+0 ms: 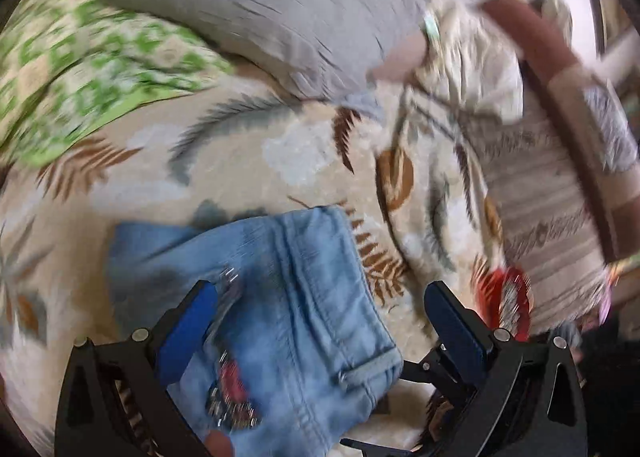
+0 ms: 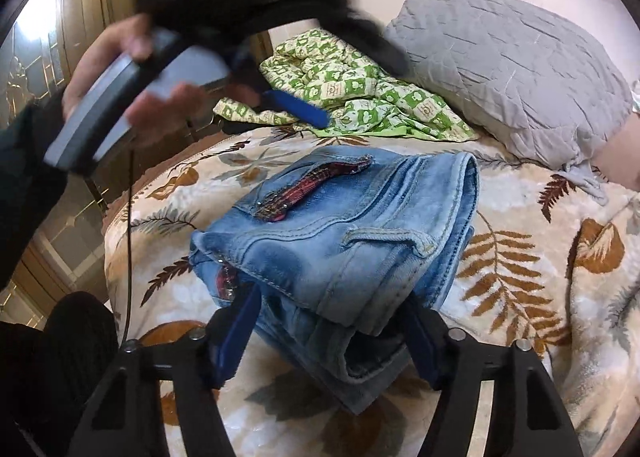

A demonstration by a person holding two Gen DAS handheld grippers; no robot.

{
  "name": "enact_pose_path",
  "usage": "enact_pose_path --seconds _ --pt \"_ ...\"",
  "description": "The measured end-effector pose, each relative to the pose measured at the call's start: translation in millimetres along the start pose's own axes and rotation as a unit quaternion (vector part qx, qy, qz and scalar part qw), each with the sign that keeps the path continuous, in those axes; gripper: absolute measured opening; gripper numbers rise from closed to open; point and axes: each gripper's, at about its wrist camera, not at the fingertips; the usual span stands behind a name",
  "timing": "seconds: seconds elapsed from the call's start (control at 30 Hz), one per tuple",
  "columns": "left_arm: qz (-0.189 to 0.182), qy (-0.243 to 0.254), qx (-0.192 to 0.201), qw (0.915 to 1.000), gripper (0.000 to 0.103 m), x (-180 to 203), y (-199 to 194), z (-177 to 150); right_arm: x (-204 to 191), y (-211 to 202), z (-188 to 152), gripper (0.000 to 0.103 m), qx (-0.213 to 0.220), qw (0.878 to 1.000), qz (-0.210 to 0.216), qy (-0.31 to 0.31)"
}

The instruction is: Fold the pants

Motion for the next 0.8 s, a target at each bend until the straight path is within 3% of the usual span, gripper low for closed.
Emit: enact_pose_path --seconds 0.2,0.33,0.4,0.43,0.5,0.53,0.63,0.7,0.8 --pt "0.104 0.075 -0.067 0.9895 0.103 9.5 45.3 22.6 1.6 -1.1 -5.7 0.055 0.016 1.0 -0.011 0.01" --pt "0.118 0.095 -0.091 0.9843 0.103 13.9 60.5 28.7 -6.7 -2.3 -5.2 0.048 0.024 0.999 -0.031 0.002" --pt "0.149 0.114 -0.102 0.9769 0.101 22.9 69.9 28.5 -9.4 -2.0 -4.2 0.046 0.026 0.999 -0.039 0.002" --pt "0.16 0.122 -0.108 0.9735 0.097 26.0 74.1 28.3 -10.4 -1.8 -3.8 0.044 0.026 0.999 -0.04 0.0" --pt "0.197 0.139 -0.122 0.9627 0.068 32.5 84.0 27.1 -12.4 -1.0 -3.0 0.041 0.027 0.999 -0.044 -0.003" --pt "0.205 0.143 -0.127 0.9599 0.061 34.1 86.8 26.9 -13.6 -0.5 -2.8 0.038 0.025 0.999 -0.046 -0.007" --pt "0.217 0.154 -0.144 0.9532 0.048 37.8 96.2 22.7 -17.4 -2.3 -5.1 0.034 0.025 0.998 -0.052 -0.022" --pt "0.229 0.155 -0.147 0.9498 0.029 37.3 99.9 19.7 -21.6 -5.2 -8.5 0.03 0.029 0.997 -0.058 -0.035" --pt "0.229 0.149 -0.152 0.9499 0.022 32.6 108.3 12.8 -25.6 -7.1 -17.1 0.028 0.034 0.996 -0.068 -0.053"
Point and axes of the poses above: each gripper's, at about its wrist camera, not at the fingertips, and y roughly the way its jaws point, x to its right, z to its top, and after that the axes turned 9 degrees about -z, right-handed
